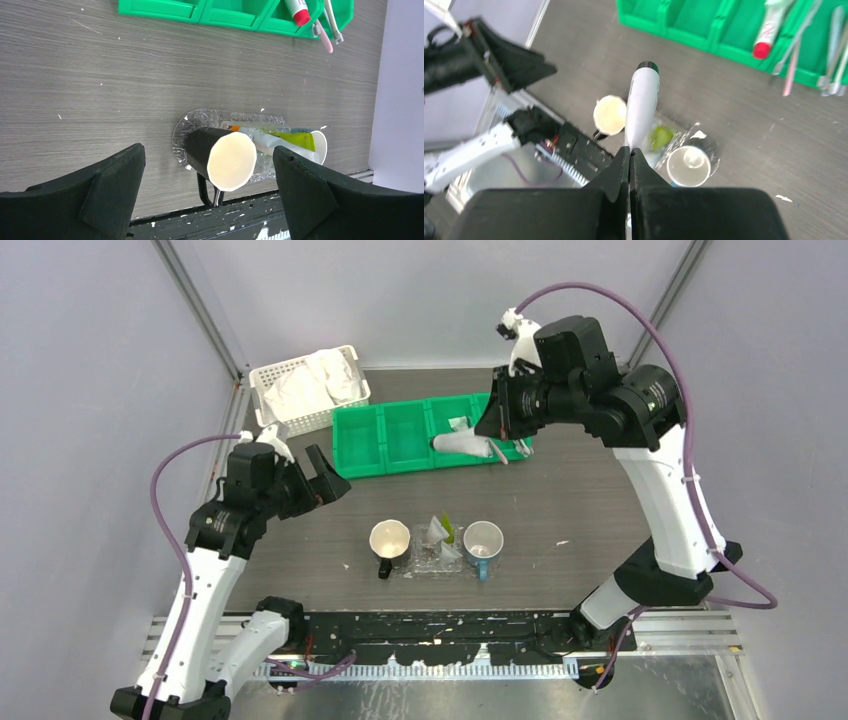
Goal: Prepare toiletry sets of a toothbrush and toothpaste on the tray
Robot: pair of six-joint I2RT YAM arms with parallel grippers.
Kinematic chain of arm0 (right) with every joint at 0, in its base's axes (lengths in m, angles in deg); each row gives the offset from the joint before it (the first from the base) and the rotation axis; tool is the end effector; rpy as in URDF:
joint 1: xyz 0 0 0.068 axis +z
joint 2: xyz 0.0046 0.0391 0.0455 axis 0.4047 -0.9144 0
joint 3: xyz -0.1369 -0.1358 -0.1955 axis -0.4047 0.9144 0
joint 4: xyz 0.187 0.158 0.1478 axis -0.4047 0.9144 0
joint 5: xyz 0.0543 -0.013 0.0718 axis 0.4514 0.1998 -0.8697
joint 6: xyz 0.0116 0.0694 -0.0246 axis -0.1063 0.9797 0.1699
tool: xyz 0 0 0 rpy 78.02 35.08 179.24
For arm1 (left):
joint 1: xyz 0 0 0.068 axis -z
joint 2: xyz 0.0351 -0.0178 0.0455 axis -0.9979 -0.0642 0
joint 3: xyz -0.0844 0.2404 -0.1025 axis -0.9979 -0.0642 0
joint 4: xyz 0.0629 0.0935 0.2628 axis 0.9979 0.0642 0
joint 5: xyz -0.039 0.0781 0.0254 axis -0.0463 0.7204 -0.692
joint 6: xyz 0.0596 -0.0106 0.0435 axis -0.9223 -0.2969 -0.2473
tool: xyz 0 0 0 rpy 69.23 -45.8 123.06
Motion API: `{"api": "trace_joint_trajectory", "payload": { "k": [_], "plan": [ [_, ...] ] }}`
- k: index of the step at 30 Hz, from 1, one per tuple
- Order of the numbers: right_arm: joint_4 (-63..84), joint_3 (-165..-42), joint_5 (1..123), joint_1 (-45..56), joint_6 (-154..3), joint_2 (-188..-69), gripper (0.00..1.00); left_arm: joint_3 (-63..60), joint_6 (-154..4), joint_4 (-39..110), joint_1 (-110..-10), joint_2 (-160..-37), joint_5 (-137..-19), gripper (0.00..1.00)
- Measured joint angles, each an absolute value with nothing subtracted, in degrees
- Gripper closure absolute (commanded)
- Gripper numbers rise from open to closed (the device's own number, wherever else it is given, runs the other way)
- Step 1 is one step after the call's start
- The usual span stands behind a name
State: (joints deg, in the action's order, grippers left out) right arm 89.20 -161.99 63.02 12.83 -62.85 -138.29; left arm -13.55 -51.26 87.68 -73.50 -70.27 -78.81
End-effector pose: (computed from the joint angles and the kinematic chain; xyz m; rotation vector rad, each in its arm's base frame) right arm 0.2284 0.1797 0.5292 -0.4085 2.2397 0.6674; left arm 0.1927 -0.0538 0.3438 -0.3644 2.2658 -0.6223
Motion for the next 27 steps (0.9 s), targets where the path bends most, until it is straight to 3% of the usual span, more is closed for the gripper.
{"api": "trace_joint_trajectory", "payload": {
  "k": [17,27],
  "plan": [
    [98.07,-158.47,60.98,32.61,-62.56,-138.42,0.99,-13.55,-51.17,91.20,-73.50,-67.80,-78.76,0.00],
    [100.35,-156.63,64.13,37.14,-62.63,-142.34,0.99,-13.55,-51.17,91.38,-73.50,-67.56,-78.76,0.00]
  ]
}}
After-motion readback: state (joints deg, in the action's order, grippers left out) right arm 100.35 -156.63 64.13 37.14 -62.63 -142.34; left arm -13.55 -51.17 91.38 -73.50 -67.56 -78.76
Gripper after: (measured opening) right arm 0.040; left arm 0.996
